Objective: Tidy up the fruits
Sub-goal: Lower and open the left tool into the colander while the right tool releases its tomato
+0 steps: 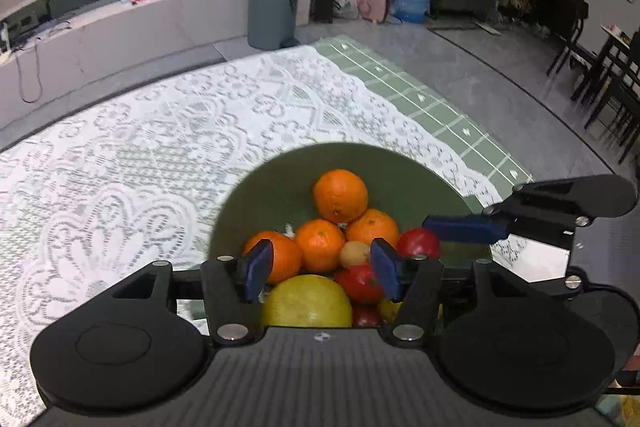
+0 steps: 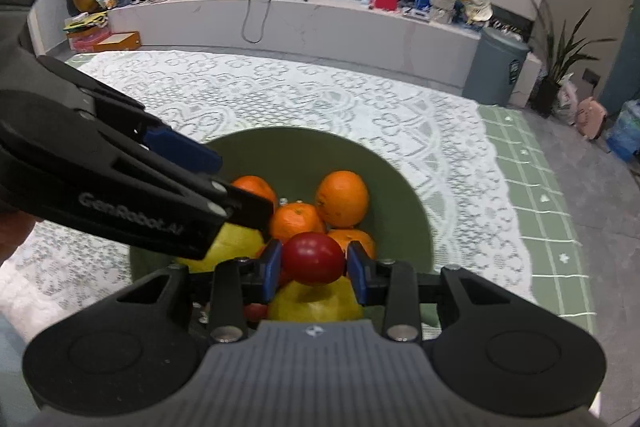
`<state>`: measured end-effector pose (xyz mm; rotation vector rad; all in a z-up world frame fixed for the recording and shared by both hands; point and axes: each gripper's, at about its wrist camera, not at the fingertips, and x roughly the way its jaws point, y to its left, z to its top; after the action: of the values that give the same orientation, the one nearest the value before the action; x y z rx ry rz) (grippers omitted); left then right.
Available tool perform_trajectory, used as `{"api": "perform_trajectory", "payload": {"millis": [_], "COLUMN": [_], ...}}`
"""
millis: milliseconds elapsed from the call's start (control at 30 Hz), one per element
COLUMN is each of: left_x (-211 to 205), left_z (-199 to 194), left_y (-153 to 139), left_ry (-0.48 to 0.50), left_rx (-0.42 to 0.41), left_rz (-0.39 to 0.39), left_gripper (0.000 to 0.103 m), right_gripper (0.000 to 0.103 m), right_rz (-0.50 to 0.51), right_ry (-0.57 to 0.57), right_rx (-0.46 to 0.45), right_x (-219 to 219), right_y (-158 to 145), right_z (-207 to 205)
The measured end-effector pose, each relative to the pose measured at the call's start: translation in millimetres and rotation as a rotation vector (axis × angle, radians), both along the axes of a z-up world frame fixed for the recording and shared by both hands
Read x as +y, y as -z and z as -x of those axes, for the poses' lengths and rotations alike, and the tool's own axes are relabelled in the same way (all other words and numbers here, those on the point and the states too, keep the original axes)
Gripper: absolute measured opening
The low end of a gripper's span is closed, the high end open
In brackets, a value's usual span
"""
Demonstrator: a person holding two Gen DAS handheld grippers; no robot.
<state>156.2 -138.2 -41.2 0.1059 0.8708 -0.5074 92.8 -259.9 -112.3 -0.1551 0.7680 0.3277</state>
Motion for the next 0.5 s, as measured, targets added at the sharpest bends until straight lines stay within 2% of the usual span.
{"api": "perform_trajectory", "payload": {"millis": [200, 500], "left_x": [15.9, 43.2], "left_z": [6.4, 13.5], "left_y": [-10.7, -11.3], "left_ry": [-0.058, -0.133], "left_rx": [-0.042, -0.033], "left_rz": [-0.011, -0.012], "left_gripper": [0.069, 0.070], "right_gripper": [0.033, 0.033], "right_rz": [-0.016, 0.052], "right_ry": [0.041, 0.060], "right_rx": [0.010, 0.035], "right_x": [7.5, 19.9], "right_y": [2.5, 19.1], "right_z": [-17.4, -33.5]}}
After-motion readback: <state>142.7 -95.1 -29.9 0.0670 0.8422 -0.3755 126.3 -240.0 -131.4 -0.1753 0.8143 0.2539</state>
